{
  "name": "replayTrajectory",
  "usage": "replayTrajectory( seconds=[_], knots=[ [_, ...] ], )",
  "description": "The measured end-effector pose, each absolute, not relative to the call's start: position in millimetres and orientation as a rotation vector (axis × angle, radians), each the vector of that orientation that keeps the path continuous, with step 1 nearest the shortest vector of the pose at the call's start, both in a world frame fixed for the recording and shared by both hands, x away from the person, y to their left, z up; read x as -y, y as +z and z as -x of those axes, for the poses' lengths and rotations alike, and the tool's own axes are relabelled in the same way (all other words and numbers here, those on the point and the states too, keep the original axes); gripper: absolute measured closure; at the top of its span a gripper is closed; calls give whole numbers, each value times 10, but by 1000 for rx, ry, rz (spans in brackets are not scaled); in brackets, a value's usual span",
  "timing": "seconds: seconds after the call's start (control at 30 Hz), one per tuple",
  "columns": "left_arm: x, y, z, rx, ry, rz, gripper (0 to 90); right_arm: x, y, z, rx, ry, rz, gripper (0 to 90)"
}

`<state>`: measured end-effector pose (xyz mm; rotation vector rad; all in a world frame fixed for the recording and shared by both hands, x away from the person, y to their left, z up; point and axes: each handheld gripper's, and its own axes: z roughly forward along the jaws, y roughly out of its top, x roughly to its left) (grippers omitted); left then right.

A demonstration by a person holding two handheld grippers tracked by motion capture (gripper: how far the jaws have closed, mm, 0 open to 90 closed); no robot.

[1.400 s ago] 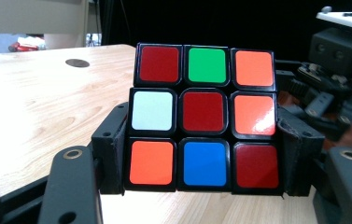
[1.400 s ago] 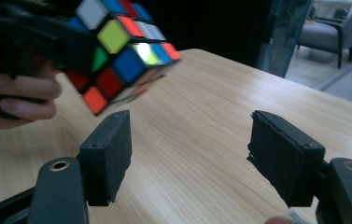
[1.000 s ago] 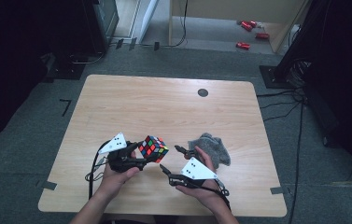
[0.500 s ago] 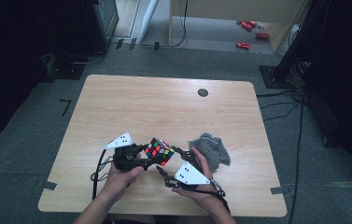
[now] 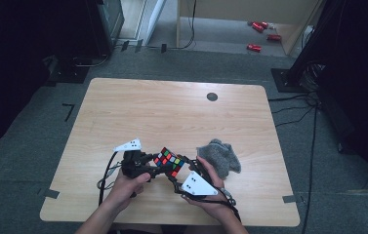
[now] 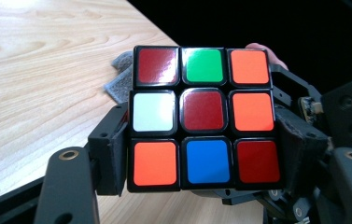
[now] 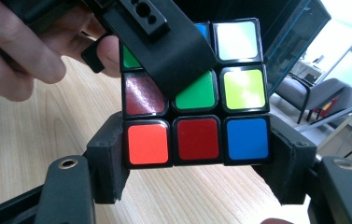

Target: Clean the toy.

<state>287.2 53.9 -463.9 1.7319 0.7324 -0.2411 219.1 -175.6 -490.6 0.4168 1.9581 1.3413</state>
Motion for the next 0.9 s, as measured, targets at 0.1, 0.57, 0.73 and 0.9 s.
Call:
replayTrajectory(
  seconds=[0.1,0.57,0.73,0.9],
  knots=[
    [-626,-4583,-2880,-743,-195,-1671,299,1780,-4901,-2199,-1968,1325,-423,340],
    [-849,-4570,-2905,-715,76,-1709,234,2075,-4701,-2320,-1918,1382,-697,340],
    [-779,-4593,-2847,-655,179,-1781,241,2116,-4607,-2315,-1921,1458,-806,340],
    [-640,-4586,-2718,-529,323,-1880,244,2116,-4527,-2301,-1948,1518,-893,340]
  ],
)
